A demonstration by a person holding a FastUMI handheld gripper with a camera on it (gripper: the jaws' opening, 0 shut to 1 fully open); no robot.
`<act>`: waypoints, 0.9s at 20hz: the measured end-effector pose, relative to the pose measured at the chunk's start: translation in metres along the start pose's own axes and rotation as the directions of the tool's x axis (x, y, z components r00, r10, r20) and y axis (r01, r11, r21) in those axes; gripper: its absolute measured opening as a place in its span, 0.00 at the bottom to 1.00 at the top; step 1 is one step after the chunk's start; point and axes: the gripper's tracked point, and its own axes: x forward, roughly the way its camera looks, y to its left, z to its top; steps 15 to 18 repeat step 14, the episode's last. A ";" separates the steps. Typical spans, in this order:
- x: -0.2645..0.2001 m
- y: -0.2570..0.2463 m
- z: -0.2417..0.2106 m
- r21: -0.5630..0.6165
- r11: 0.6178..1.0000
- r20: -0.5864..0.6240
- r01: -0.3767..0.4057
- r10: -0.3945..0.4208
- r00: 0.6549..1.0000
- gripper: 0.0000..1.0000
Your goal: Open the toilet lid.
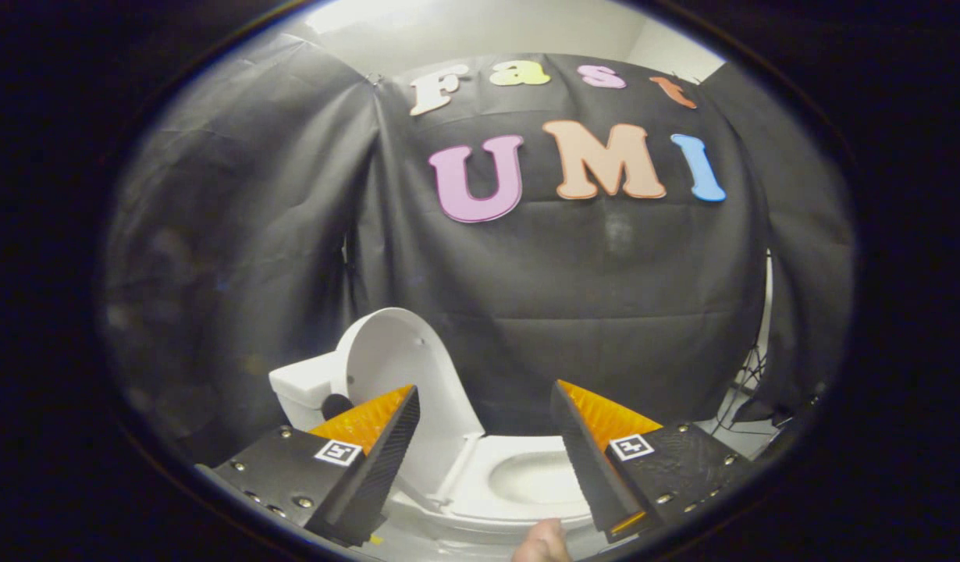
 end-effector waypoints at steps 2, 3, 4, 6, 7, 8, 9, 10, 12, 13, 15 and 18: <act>-0.010 -0.026 0.001 -0.021 0.999 0.007 0.030 -0.030 1.000 0.99; -0.015 -0.040 0.001 -0.042 0.998 0.009 0.045 -0.044 0.999 0.99; -0.019 -0.056 0.002 -0.059 0.996 0.010 0.069 -0.069 0.998 0.99; -0.025 -0.086 0.003 -0.068 0.991 0.008 0.113 -0.113 0.994 0.99; -0.029 -0.100 0.004 -0.060 0.990 0.008 0.131 -0.130 0.991 0.99; -0.032 -0.114 0.005 -0.048 0.988 0.007 0.147 -0.147 0.989 0.99; -0.037 -0.128 0.005 -0.032 0.986 0.009 0.166 -0.166 0.986 0.99; -0.039 -0.141 0.004 -0.019 0.984 0.008 0.178 -0.178 0.984 0.99; -0.045 -0.167 0.000 0.007 0.979 -0.002 0.202 -0.202 0.979 0.99; -0.048 -0.180 -0.001 0.024 0.976 -0.007 0.214 -0.214 0.977 0.99; -0.050 -0.192 -0.003 0.038 0.974 -0.014 0.224 -0.223 0.975 0.99; -0.050 -0.192 -0.003 0.038 0.974 -0.014 0.224 -0.223 0.975 0.99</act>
